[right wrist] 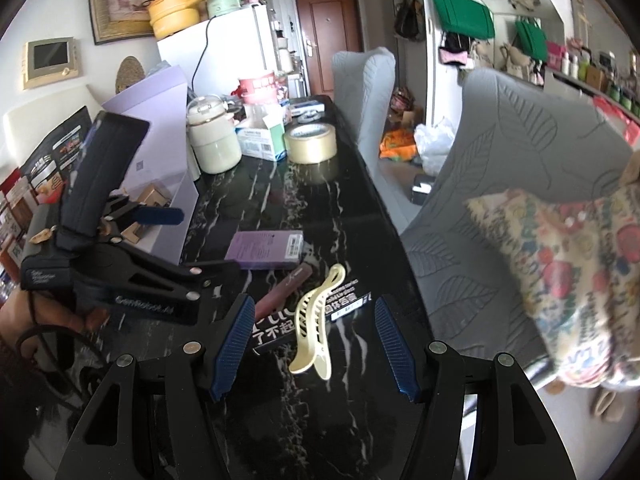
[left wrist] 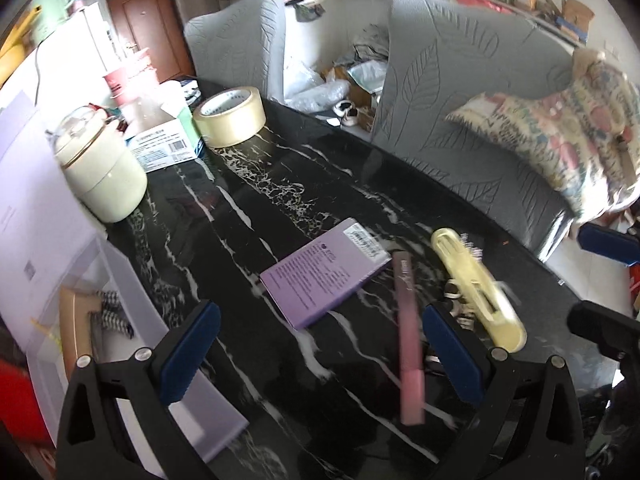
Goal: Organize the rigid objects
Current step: 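Grasp the purple EYES box with the left gripper while the right grasps the cream claw clip, then lift the purple box and cream claw clip and carry them toward the gift box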
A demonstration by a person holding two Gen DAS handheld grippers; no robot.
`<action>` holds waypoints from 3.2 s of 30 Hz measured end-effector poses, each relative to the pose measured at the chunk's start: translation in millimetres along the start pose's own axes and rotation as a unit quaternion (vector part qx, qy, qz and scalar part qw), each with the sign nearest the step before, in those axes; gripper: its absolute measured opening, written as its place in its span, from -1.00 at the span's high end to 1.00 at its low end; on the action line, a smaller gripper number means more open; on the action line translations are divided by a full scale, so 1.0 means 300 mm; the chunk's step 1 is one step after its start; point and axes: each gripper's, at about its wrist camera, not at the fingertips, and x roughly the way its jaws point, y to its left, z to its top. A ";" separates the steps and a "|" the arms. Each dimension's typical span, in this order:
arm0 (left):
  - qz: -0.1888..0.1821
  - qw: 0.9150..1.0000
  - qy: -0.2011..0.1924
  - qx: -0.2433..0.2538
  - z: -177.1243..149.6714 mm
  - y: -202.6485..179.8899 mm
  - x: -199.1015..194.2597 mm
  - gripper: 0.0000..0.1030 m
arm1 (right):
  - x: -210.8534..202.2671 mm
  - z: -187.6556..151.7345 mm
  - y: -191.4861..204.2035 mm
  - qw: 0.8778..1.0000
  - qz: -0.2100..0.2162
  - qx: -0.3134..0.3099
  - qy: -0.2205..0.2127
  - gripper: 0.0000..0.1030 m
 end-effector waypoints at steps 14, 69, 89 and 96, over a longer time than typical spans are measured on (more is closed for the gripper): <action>-0.093 0.992 0.070 0.054 0.075 0.045 0.216 -1.00 | 0.137 0.010 -0.011 0.999 0.021 0.017 0.041 -0.22; -0.030 0.995 0.067 -0.069 -0.316 -0.068 -0.029 0.02 | 0.238 -0.066 -0.063 0.992 0.073 0.065 0.081 0.06; -0.009 0.987 0.044 -0.153 -0.521 -0.043 -0.168 0.02 | 0.173 -0.142 0.009 0.991 0.089 0.055 0.083 0.58; -0.016 0.983 0.040 -0.178 -0.563 -0.028 -0.201 0.02 | 0.119 -0.184 0.055 0.991 0.095 0.049 0.083 0.58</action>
